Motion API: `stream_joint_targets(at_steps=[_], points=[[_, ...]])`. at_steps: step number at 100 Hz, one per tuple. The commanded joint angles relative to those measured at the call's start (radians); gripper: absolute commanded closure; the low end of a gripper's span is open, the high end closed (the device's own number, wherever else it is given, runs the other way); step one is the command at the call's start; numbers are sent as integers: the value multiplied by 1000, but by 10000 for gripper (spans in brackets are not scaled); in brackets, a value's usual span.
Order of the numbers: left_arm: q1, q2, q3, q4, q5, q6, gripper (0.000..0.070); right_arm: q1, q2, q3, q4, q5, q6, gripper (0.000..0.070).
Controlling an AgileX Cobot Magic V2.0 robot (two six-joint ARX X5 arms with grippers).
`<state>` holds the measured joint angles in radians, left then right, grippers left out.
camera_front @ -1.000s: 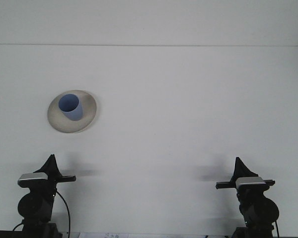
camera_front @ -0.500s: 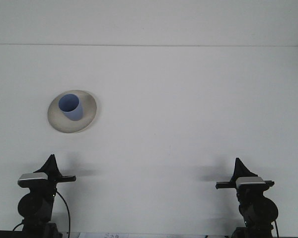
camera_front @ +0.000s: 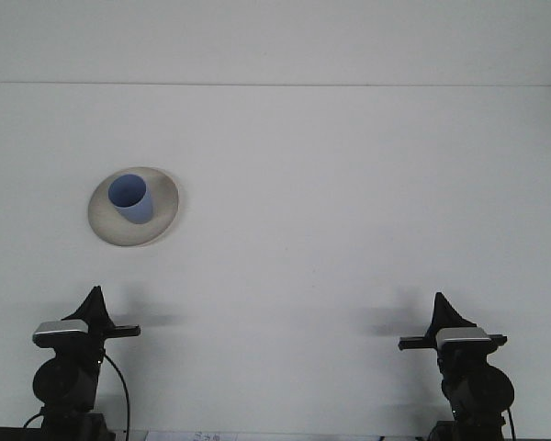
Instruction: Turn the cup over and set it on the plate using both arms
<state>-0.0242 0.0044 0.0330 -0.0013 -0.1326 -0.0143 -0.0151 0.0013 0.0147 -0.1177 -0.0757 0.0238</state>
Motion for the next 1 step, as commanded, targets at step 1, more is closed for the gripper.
stream_joint_targets(at_steps=[1], points=[[0,-1,-19,10,-1,-5,685,-2,0,-2,13,-1,13,696]])
